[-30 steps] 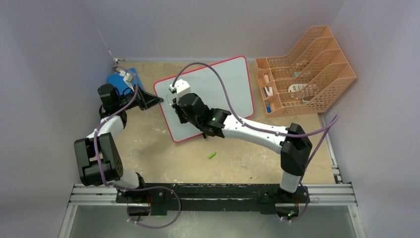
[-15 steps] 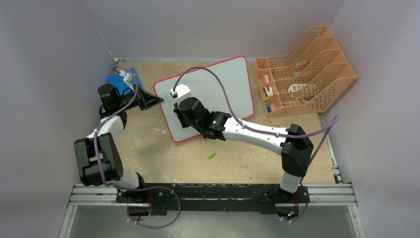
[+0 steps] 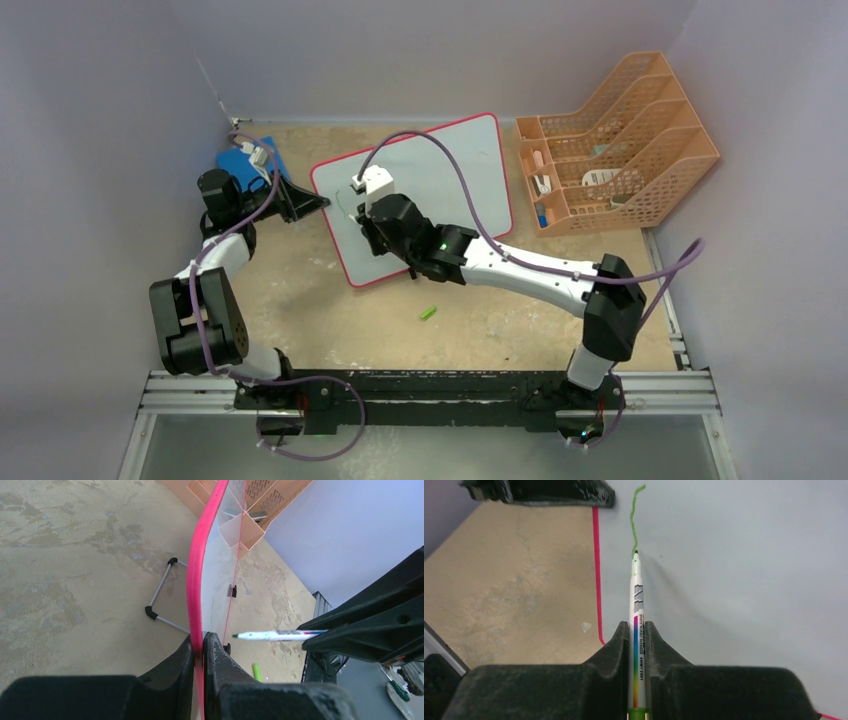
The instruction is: Write a sentence on the whiteboard
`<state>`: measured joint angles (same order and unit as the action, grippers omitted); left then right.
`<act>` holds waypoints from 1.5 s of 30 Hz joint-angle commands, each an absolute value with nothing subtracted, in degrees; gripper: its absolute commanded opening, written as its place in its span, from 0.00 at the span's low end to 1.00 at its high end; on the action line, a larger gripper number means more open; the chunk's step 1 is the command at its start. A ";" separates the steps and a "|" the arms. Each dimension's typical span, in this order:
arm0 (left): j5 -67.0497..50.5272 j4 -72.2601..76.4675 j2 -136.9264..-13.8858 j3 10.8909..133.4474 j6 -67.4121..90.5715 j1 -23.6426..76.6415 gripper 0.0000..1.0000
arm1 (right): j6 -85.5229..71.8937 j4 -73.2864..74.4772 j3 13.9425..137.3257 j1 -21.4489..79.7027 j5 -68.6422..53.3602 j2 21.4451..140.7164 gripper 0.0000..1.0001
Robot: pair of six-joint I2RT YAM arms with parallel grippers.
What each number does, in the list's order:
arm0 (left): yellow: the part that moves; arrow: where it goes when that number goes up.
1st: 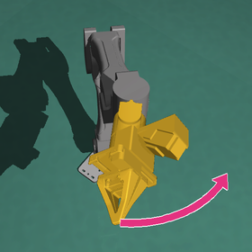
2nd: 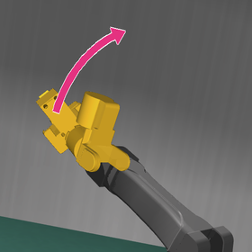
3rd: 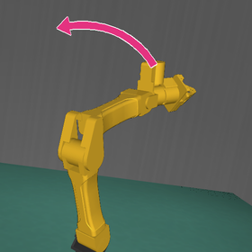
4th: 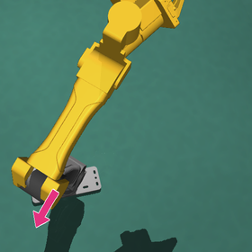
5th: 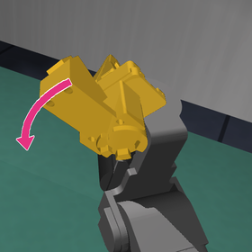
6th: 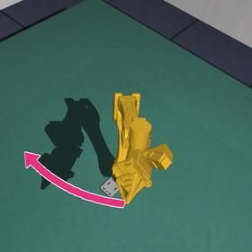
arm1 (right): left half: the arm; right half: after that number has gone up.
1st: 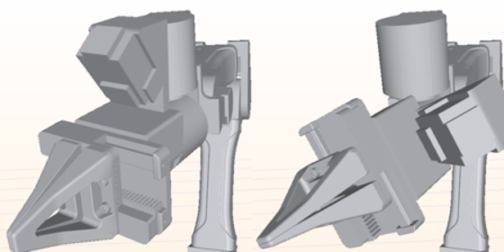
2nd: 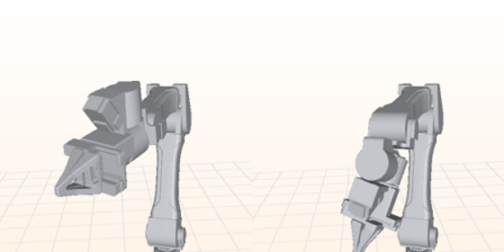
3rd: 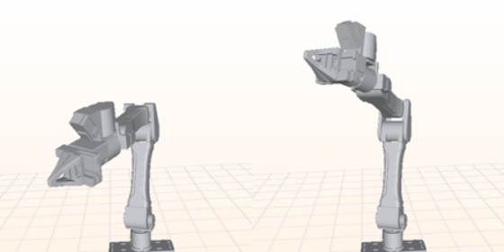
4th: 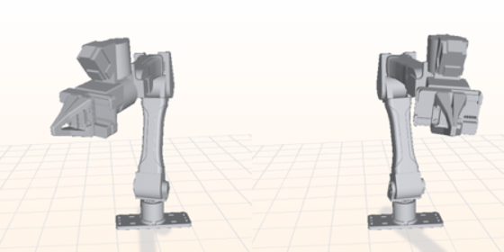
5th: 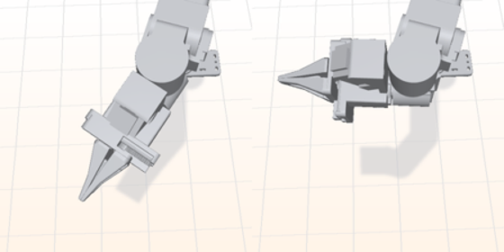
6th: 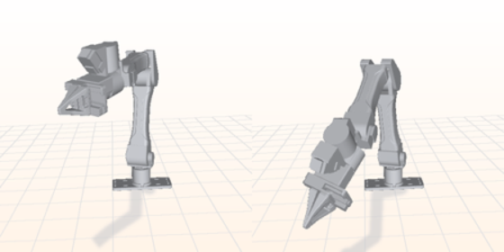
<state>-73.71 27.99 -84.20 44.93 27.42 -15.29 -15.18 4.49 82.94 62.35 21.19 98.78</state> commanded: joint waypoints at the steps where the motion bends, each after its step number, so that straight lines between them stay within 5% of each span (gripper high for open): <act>1: -74.53 28.38 -83.28 46.66 26.02 -14.15 0.00 | -14.44 0.35 83.76 62.62 22.85 94.80 0.00; 45: -74.62 28.04 -83.50 46.71 25.66 -13.89 0.00 | -13.18 0.94 89.21 62.58 22.46 101.14 0.00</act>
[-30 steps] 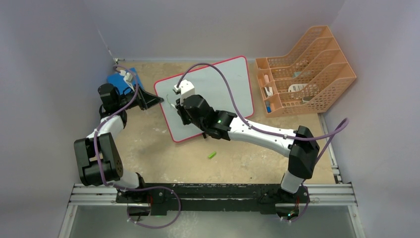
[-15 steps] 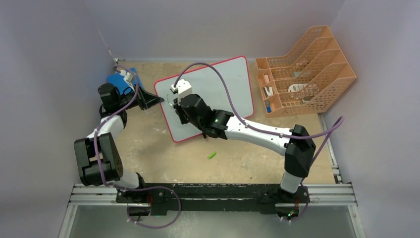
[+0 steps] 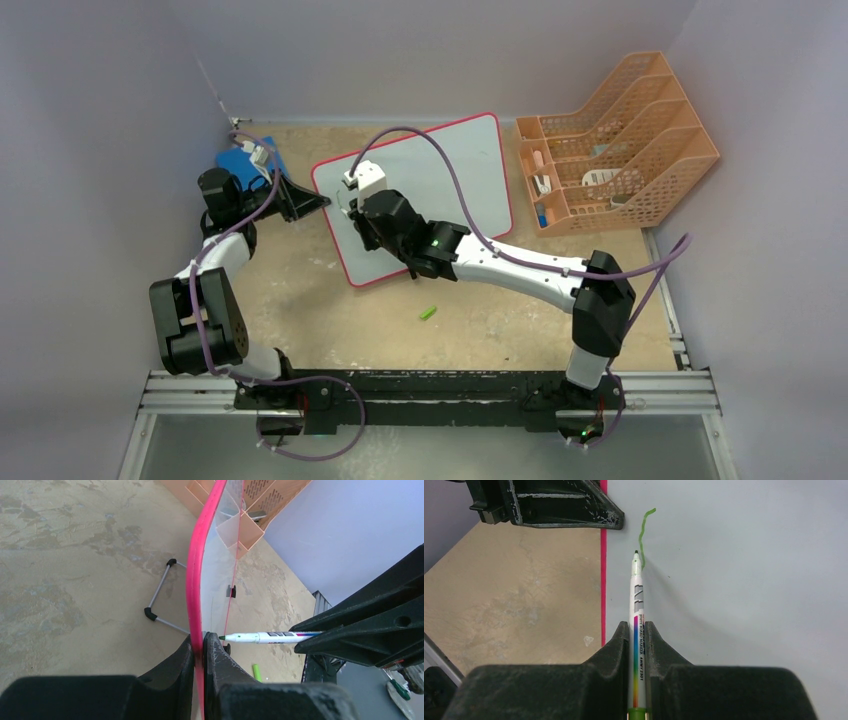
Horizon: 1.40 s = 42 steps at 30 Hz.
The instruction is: Write a sentence on the whiteboard
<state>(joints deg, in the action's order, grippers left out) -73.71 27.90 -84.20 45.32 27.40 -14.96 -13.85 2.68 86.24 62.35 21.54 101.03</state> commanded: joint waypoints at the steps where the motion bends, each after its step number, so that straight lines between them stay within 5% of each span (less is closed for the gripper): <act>1: -74.62 27.99 -83.50 46.68 25.66 -13.89 0.00 | -13.18 0.97 89.31 62.58 22.45 101.20 0.00; 42: -74.58 27.68 -83.45 46.77 25.40 -13.81 0.00 | -13.48 1.22 89.45 62.51 24.75 101.42 0.00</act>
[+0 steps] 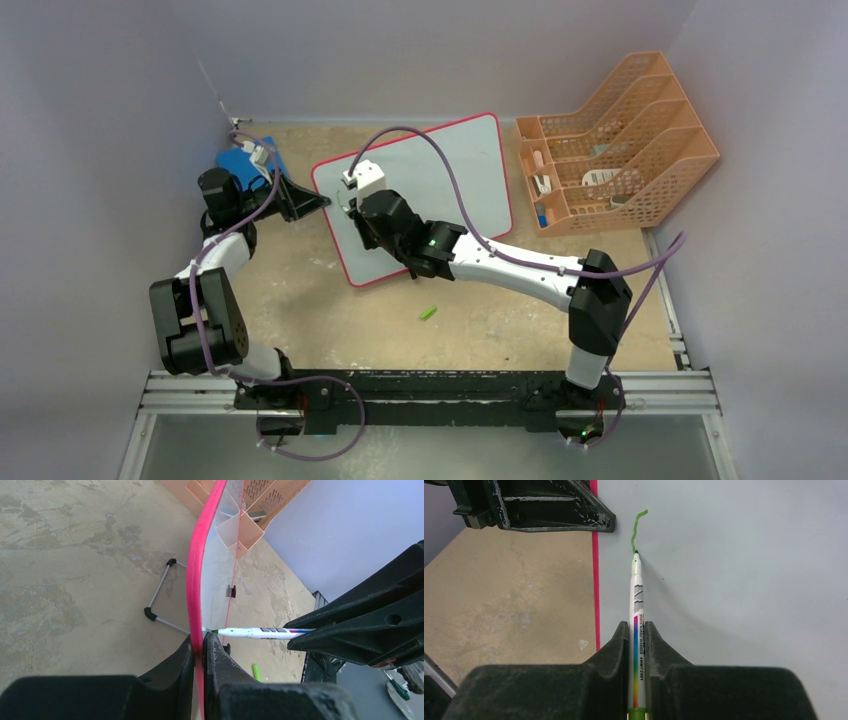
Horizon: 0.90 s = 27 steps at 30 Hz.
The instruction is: Write a sentence on the whiteboard
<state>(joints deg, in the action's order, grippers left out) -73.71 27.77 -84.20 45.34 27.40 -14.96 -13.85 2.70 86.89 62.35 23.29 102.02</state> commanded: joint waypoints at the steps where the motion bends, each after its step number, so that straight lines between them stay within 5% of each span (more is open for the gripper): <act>1: -74.54 27.69 -83.49 46.76 25.40 -13.80 0.00 | -13.52 1.35 89.60 62.54 24.68 101.46 0.00; 27: -74.53 27.51 -83.50 46.91 25.33 -13.80 0.00 | -14.91 2.46 88.25 61.89 27.99 100.47 0.00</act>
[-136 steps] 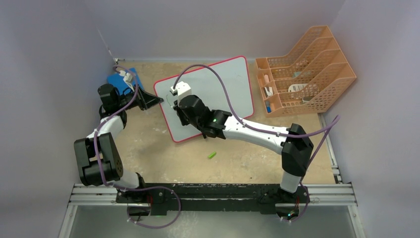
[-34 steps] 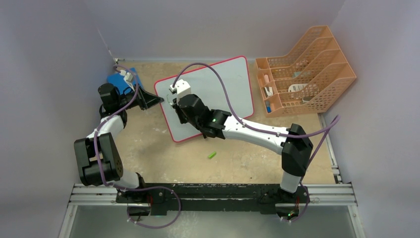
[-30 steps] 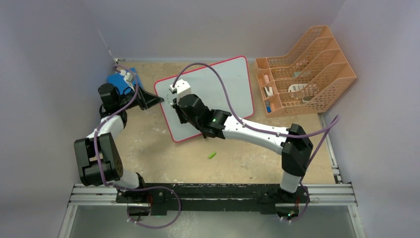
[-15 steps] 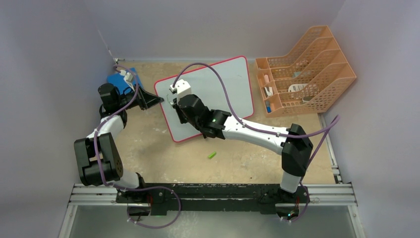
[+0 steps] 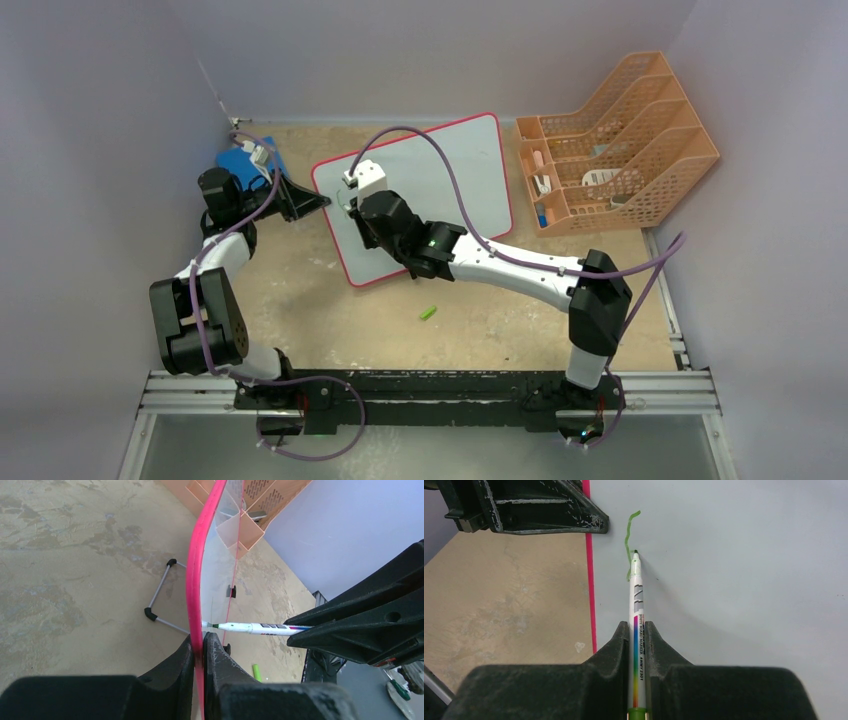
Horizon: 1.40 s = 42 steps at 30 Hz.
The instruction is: Write a sentence on the whiteboard
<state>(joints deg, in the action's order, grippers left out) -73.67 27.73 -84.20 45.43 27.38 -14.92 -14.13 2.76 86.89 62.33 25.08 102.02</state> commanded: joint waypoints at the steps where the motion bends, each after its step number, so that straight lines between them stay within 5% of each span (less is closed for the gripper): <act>1: -74.59 27.48 -83.50 46.88 25.31 -13.80 0.00 | -15.00 2.54 88.18 61.88 28.19 100.39 0.00; 42: -74.36 27.31 -83.49 46.90 25.31 -13.71 0.00 | -17.75 4.31 84.65 60.82 27.54 98.05 0.00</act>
<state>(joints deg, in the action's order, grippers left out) -73.14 27.53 -84.20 45.45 27.35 -14.85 -16.56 4.08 85.56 61.45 26.06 100.79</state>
